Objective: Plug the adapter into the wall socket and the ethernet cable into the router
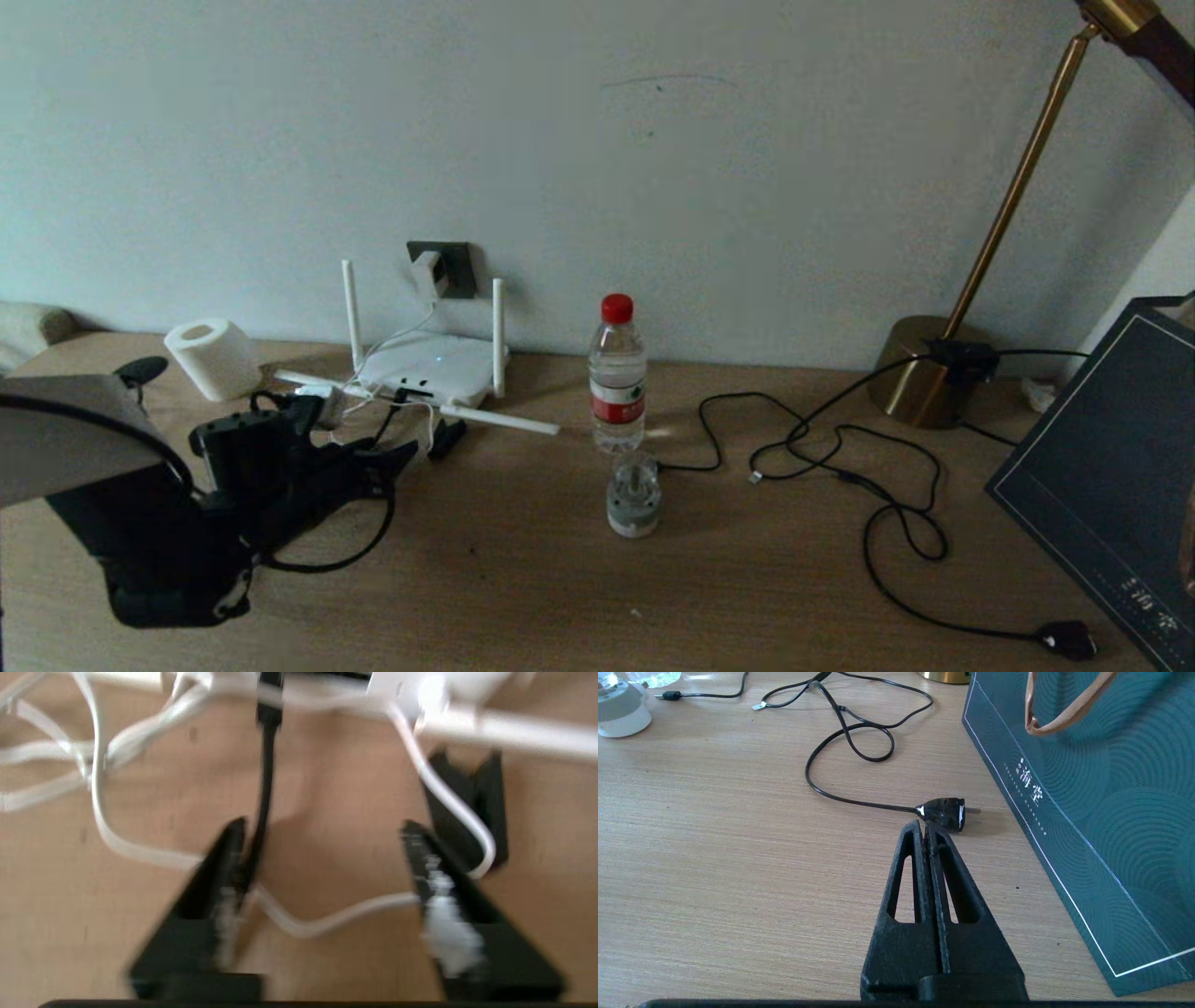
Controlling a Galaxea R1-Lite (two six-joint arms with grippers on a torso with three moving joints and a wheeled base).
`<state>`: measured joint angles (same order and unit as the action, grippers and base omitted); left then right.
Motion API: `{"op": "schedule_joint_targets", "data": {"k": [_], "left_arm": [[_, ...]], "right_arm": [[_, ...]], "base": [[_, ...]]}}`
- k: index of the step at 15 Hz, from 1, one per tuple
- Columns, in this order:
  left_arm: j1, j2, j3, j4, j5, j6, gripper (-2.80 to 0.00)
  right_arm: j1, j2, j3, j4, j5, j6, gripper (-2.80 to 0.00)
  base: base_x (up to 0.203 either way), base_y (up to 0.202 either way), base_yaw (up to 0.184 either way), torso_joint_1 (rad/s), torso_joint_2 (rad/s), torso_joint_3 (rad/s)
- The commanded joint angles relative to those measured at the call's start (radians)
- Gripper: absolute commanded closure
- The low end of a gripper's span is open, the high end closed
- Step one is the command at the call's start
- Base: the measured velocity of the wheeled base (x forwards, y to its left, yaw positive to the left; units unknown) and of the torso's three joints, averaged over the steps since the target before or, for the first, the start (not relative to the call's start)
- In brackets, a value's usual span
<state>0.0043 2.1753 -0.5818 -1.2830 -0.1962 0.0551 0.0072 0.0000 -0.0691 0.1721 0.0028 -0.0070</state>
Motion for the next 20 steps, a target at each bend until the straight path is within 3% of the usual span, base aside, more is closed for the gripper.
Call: {"op": "schedule_joint_targets", "data": {"k": [1, 5, 20], "left_arm": [[0.0, -0.012, 0.028, -0.009, -0.002, 0.0, 0.0], [-0.001, -0.009, 0.065, -0.082, -0.002, 0.0, 0.0], [0.0, -0.004, 0.054, -0.084, -0.002, 0.002, 0.0]], "right_arm": [[0.0, 0.002, 0.0, 0.001, 0.0, -0.001, 0.0], [0.0, 0.002, 0.0, 0.001, 0.0, -0.001, 0.0], [0.0, 0.002, 0.0, 0.001, 0.0, -0.001, 0.0]], "base": [[0.0, 0.0, 0.0, 0.0, 0.0, 0.0], [0.0, 0.0, 0.0, 0.0, 0.0, 0.0], [0.0, 0.0, 0.0, 0.0, 0.0, 0.0]]}}
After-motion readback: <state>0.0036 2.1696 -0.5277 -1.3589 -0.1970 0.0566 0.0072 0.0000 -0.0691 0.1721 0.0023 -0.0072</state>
